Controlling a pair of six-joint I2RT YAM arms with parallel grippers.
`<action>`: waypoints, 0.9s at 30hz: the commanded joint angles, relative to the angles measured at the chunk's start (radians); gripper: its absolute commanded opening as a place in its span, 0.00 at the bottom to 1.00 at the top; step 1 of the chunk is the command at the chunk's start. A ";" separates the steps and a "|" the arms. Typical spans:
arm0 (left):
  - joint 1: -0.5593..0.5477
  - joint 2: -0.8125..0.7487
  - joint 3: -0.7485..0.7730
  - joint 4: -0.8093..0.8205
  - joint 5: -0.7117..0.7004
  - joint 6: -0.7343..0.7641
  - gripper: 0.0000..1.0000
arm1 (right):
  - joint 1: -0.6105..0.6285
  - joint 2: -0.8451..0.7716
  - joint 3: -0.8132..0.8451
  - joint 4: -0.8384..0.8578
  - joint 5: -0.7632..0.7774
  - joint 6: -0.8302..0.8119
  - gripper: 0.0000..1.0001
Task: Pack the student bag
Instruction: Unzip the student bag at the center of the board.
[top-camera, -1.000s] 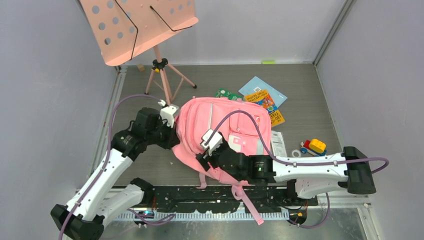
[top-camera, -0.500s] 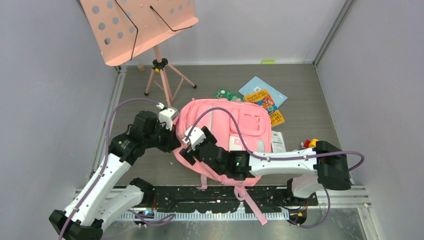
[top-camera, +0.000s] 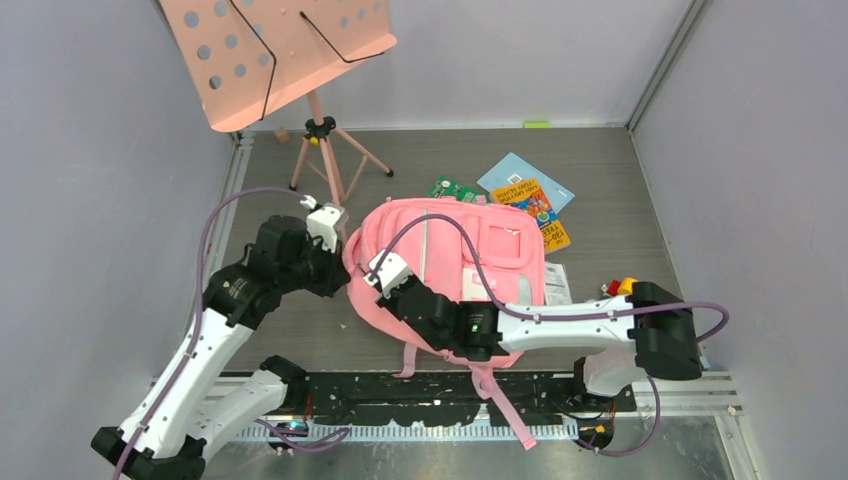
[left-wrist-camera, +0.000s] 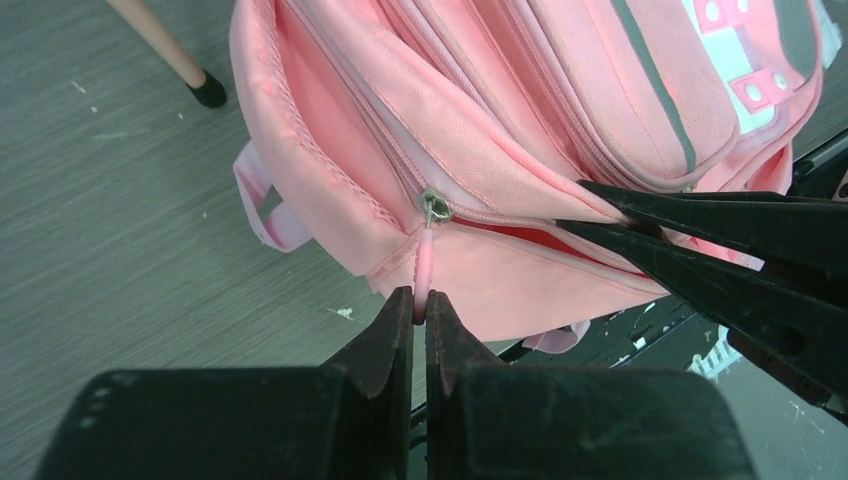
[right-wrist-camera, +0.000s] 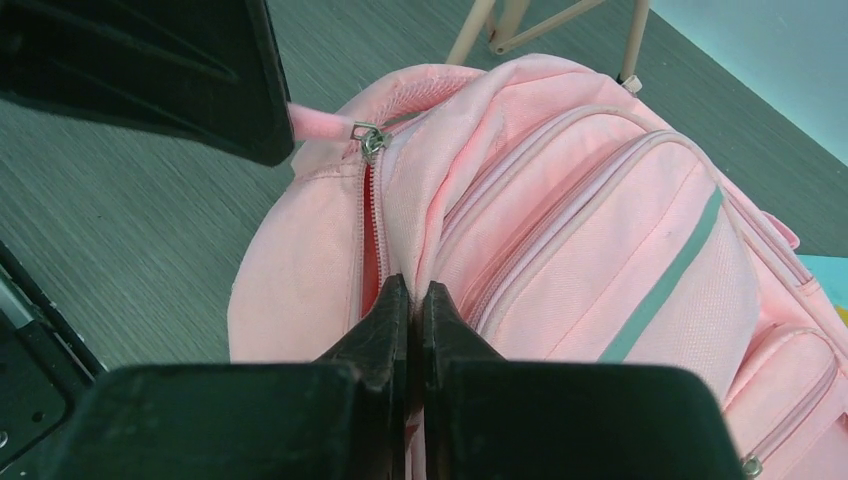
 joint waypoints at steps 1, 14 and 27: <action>0.000 0.014 0.099 -0.030 -0.046 0.047 0.00 | -0.012 -0.136 -0.027 -0.025 0.025 -0.063 0.00; 0.000 0.087 0.108 0.120 -0.044 0.005 0.00 | -0.011 -0.335 -0.070 -0.233 -0.228 0.015 0.00; 0.000 0.170 0.065 0.180 -0.155 -0.054 0.00 | -0.008 -0.510 -0.115 -0.227 -0.329 0.088 0.00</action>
